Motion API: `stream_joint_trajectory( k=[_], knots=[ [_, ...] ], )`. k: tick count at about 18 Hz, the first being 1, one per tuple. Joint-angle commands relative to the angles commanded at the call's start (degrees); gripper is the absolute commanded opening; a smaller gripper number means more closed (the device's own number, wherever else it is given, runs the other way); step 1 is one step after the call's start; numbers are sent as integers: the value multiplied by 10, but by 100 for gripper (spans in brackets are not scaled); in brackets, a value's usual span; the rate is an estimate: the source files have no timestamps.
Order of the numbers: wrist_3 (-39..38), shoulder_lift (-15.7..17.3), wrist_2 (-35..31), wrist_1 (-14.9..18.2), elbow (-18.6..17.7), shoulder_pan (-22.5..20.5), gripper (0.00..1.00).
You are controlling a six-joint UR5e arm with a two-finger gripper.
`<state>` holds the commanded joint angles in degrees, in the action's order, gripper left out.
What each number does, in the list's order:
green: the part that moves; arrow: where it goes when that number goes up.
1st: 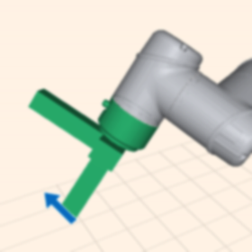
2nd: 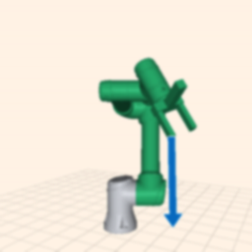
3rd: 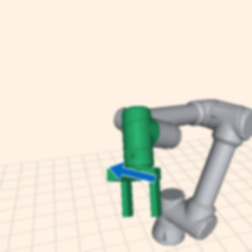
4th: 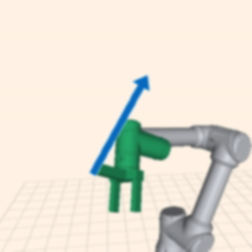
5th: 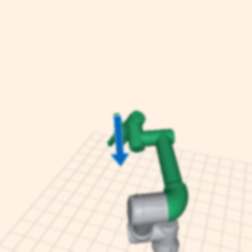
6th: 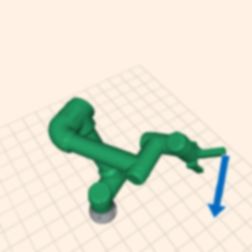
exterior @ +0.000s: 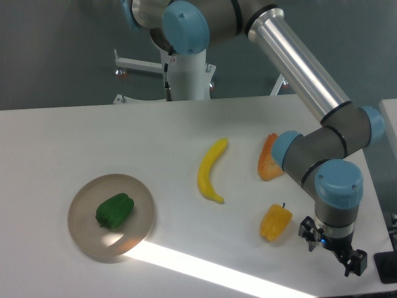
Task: Pick up the green pepper from the plate
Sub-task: 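Move the gripper over the green pepper on the plate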
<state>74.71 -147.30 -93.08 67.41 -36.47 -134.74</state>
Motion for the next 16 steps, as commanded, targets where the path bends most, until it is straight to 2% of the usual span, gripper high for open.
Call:
stream_joint_trajectory(
  k=[6,9,12,14,16],
  knots=[
    [-11,4,4,-2,1,10,100],
    [-22,22,6,2,-12,19,100],
    [-47,52,7,3,-51,31,100],
    [-89,87,12,4,-99,42,100],
    [-141,121,48,8,-140,53,100]
  ],
)
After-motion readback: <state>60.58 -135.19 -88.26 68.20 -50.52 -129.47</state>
